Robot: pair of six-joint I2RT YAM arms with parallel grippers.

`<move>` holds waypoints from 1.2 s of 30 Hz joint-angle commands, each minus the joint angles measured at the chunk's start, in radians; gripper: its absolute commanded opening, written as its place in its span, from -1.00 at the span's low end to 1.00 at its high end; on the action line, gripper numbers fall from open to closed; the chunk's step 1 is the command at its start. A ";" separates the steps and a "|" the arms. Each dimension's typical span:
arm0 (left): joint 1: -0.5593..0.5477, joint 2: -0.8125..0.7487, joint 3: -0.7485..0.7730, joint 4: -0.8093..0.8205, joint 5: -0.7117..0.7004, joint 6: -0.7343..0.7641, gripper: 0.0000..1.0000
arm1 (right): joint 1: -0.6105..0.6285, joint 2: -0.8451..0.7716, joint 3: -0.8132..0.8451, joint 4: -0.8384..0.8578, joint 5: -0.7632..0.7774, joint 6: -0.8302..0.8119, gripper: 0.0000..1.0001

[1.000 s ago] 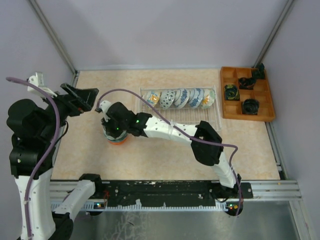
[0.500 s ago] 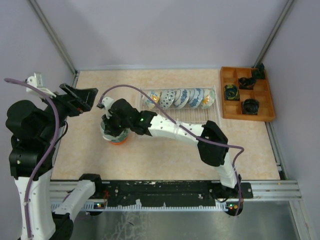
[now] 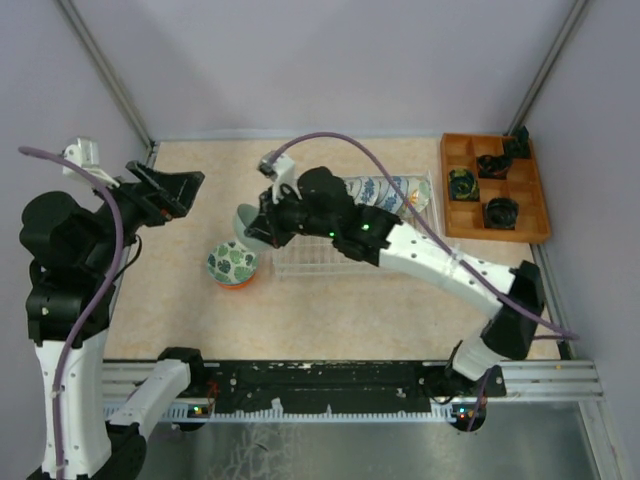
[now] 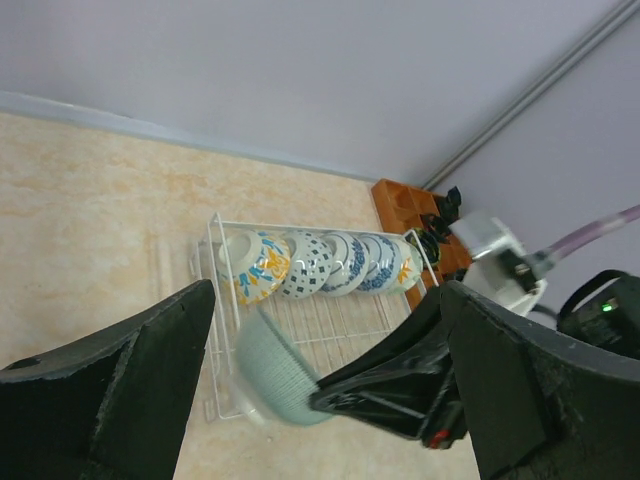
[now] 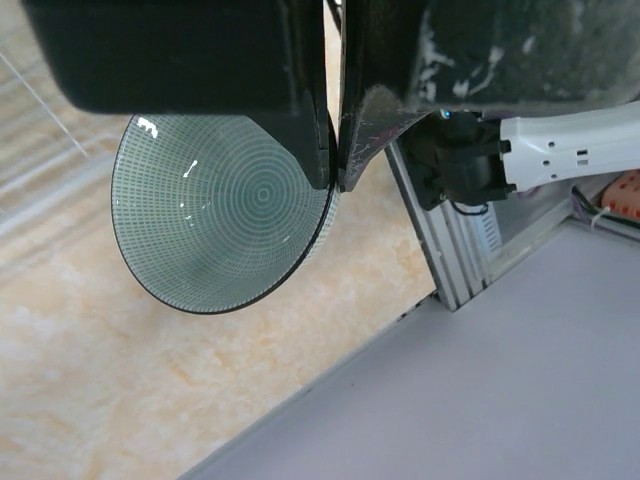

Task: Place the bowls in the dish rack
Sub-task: Pick up the bowl from the center of the board, then place the bowl in the dish rack.

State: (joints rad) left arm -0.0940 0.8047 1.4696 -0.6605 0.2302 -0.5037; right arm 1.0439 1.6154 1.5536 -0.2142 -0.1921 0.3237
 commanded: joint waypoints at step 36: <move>-0.745 0.587 -0.026 0.142 -0.228 -0.067 0.99 | -1.132 -0.673 -0.872 0.306 -0.659 0.571 -1.00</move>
State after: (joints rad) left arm -0.8177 1.3739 1.3922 -0.5430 0.0441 -0.5724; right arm -0.0628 0.9848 0.6960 -0.0238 -0.7731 0.8474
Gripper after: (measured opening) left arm 0.997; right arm 0.026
